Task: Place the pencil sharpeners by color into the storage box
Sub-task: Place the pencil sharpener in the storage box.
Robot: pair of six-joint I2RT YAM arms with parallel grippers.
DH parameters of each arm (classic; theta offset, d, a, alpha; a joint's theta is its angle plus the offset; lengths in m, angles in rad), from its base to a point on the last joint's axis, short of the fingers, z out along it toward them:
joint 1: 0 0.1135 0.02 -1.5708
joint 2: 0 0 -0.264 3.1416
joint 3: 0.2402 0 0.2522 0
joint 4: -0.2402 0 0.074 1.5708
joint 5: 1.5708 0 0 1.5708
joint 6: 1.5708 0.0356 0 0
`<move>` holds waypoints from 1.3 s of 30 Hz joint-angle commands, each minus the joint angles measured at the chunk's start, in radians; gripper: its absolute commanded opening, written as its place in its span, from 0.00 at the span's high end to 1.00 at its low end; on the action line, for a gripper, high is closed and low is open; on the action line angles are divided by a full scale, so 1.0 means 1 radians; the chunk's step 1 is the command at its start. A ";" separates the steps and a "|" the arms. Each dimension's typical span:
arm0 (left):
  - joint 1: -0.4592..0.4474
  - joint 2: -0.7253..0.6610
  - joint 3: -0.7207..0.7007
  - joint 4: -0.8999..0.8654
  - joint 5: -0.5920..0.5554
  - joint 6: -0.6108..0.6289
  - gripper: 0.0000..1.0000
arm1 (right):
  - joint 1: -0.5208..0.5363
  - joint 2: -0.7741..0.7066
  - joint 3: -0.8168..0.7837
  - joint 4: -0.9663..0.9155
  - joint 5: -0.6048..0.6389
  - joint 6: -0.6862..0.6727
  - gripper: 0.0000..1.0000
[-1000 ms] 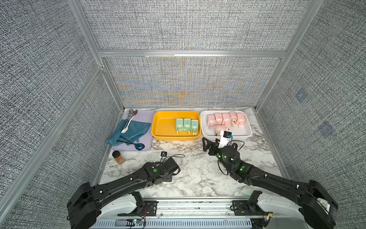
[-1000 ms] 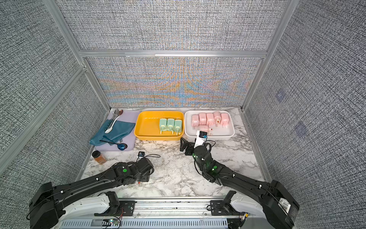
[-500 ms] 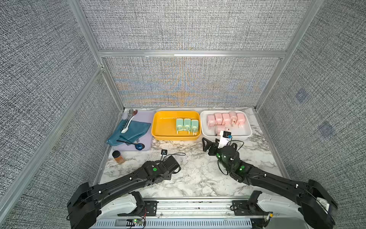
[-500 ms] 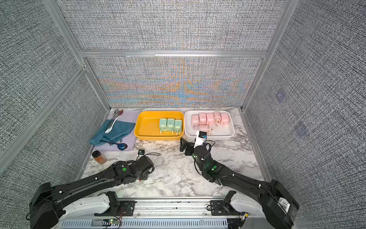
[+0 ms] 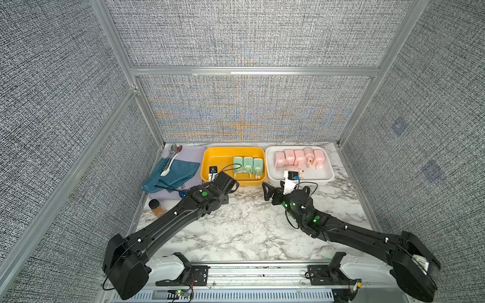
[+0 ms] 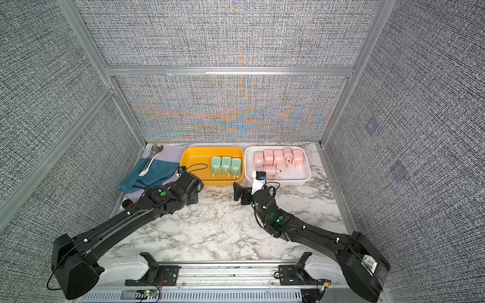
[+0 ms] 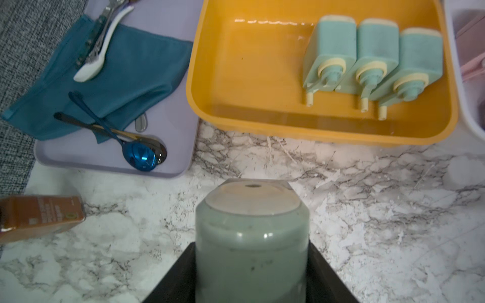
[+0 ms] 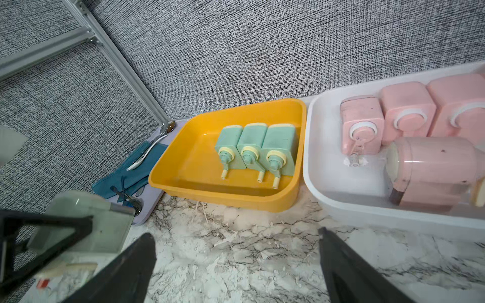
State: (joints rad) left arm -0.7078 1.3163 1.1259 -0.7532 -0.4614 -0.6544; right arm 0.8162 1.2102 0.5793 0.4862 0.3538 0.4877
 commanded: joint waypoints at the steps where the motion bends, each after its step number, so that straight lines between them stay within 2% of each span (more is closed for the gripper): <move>1: 0.043 0.073 0.089 0.067 0.036 0.131 1.00 | -0.003 0.014 0.015 0.032 -0.044 -0.067 0.01; 6: 0.089 0.249 0.256 0.052 0.060 0.213 1.00 | -0.012 0.010 0.020 0.006 -0.045 -0.107 0.01; 15: 0.200 0.491 0.480 0.071 0.176 0.271 1.00 | -0.024 -0.073 -0.033 -0.052 -0.038 -0.134 0.01; 19: 0.251 0.562 0.523 0.095 0.255 0.277 1.00 | -0.031 -0.117 -0.058 -0.085 -0.019 -0.124 0.01; 21: 0.269 0.597 0.552 0.081 0.253 0.286 1.00 | -0.031 -0.137 -0.063 -0.110 -0.007 -0.123 0.01; 27: 0.326 0.657 0.556 0.123 0.346 0.292 1.00 | -0.034 -0.180 -0.085 -0.132 0.012 -0.114 0.01; 31: 0.342 0.706 0.576 0.136 0.402 0.311 1.00 | -0.034 -0.186 -0.087 -0.132 0.013 -0.109 0.01; 39: 0.355 0.774 0.595 0.166 0.437 0.286 1.00 | -0.034 -0.189 -0.075 -0.155 0.002 -0.100 0.01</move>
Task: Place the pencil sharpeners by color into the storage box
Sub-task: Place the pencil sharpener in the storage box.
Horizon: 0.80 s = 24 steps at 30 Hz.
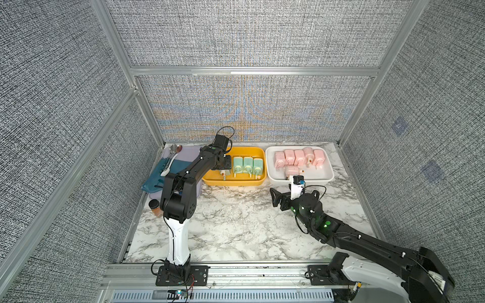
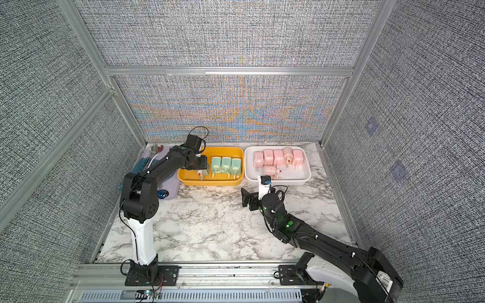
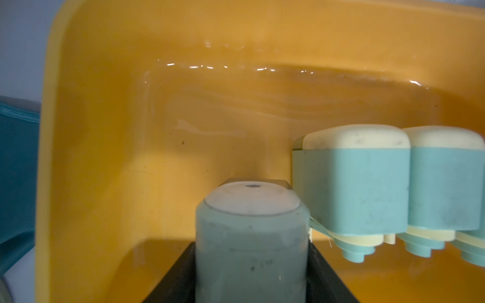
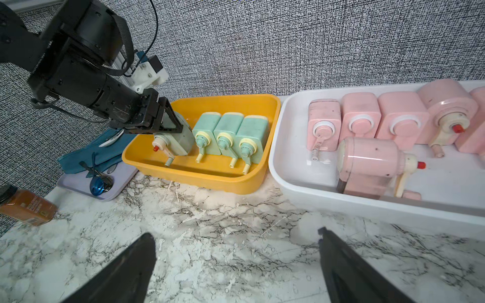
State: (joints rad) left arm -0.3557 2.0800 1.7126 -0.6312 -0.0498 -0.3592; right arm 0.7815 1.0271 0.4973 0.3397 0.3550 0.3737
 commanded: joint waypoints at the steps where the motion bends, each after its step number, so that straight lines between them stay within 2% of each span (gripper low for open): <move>1: 0.004 0.016 0.009 0.050 0.027 -0.010 1.00 | 0.001 -0.008 0.007 -0.011 0.000 0.016 0.01; 7: 0.006 0.051 0.038 0.049 0.025 -0.011 1.00 | 0.001 -0.027 -0.003 -0.022 0.001 0.021 0.01; 11: 0.006 0.069 0.060 0.039 0.034 -0.009 0.76 | 0.001 -0.031 -0.006 -0.022 0.001 0.021 0.01; 16: 0.005 0.083 0.064 0.025 0.035 -0.013 0.65 | 0.001 -0.027 -0.002 -0.023 -0.003 0.018 0.01; 21: 0.006 0.080 0.051 0.023 0.039 -0.010 0.40 | 0.001 -0.024 0.001 -0.024 -0.008 0.016 0.01; 24: 0.006 0.085 0.047 0.025 0.050 -0.009 0.34 | 0.001 -0.024 0.003 -0.025 -0.008 0.014 0.01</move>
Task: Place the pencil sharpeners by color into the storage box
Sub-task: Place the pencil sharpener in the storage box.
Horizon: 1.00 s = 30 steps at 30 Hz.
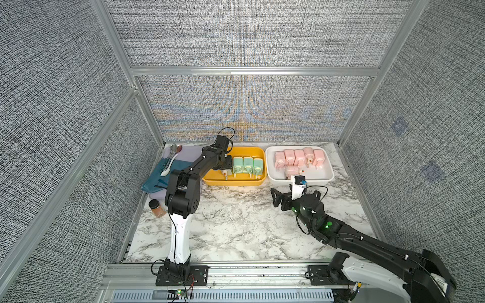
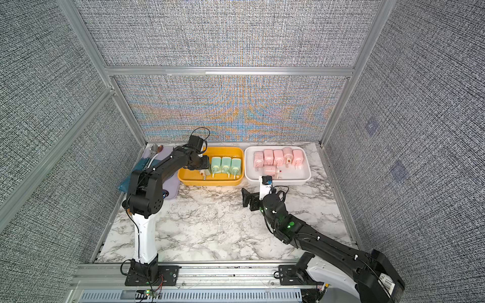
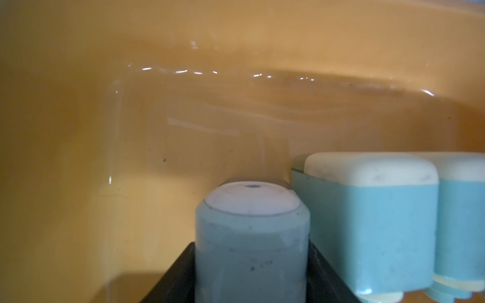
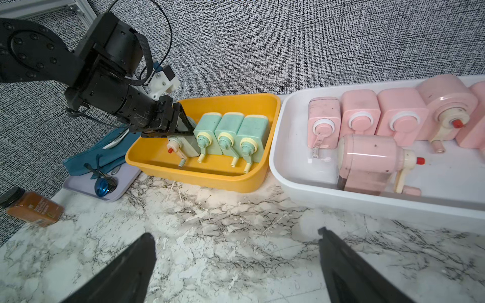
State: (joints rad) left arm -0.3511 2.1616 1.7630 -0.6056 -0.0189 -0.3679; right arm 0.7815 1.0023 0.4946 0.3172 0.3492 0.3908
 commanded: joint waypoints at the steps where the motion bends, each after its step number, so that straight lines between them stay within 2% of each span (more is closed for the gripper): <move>1: 0.001 0.004 -0.004 -0.002 0.020 0.000 0.33 | 0.001 0.000 0.005 -0.003 -0.003 -0.003 0.01; 12: 0.001 -0.010 0.022 -0.006 0.018 -0.009 0.25 | 0.001 0.009 0.015 -0.001 -0.007 -0.010 0.01; 18: 0.001 -0.078 0.022 -0.008 0.007 -0.012 0.20 | 0.000 0.014 0.015 0.003 -0.006 -0.005 0.01; 21: 0.000 -0.144 -0.035 0.025 0.035 -0.021 0.16 | 0.001 0.031 0.006 0.043 -0.008 0.009 0.01; 24: 0.000 -0.241 -0.125 0.072 0.045 -0.029 0.09 | 0.001 0.054 0.005 0.069 0.044 0.008 0.01; 27: -0.001 -0.348 -0.244 0.133 0.040 -0.022 0.01 | -0.006 0.068 -0.008 0.117 0.127 -0.047 0.01; 30: 0.000 -0.473 -0.389 0.200 0.004 -0.004 0.01 | -0.049 0.071 -0.025 0.163 0.163 -0.139 0.01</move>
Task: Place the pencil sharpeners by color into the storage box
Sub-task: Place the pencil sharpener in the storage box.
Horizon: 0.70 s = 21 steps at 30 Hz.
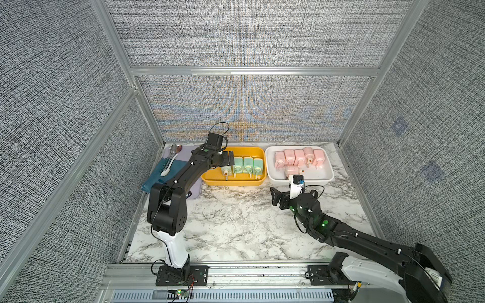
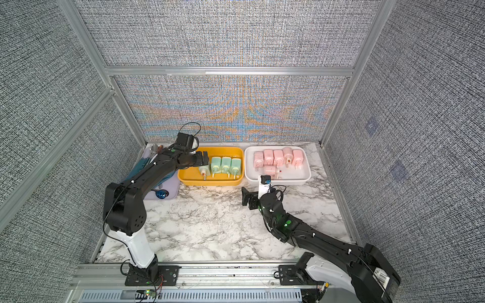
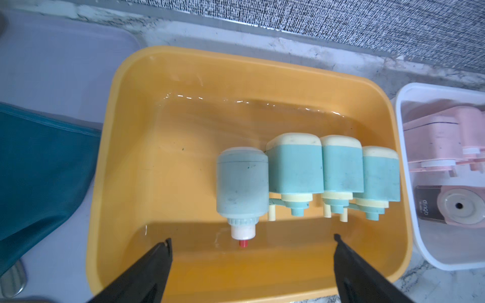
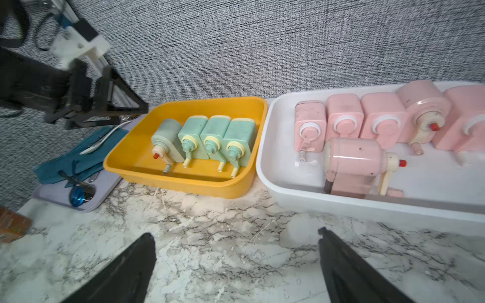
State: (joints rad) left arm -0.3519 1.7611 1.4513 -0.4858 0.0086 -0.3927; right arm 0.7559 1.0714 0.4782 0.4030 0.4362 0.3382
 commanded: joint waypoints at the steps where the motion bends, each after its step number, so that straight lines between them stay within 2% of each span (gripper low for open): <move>1: 0.000 -0.120 -0.136 0.109 -0.047 0.027 0.01 | -0.050 0.002 -0.015 0.086 0.073 -0.117 0.01; 6: 0.000 -0.367 -0.438 0.282 -0.164 0.076 0.01 | -0.196 0.001 -0.059 0.106 0.062 -0.203 0.01; 11: 0.002 -0.587 -0.719 0.435 -0.292 0.158 0.01 | -0.372 -0.006 -0.112 0.118 -0.040 -0.228 0.01; 18: 0.004 -0.695 -0.903 0.523 -0.448 0.234 0.00 | -0.534 -0.027 -0.161 0.137 -0.122 -0.263 0.01; 21: 0.008 -0.707 -0.914 0.538 -0.496 0.268 0.00 | -0.591 -0.027 -0.187 0.160 -0.163 -0.293 0.01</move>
State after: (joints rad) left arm -0.3489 1.0618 0.5434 -0.0303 -0.3981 -0.1787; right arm 0.1978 1.0439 0.3058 0.5175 0.3359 0.0864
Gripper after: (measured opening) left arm 0.995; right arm 0.990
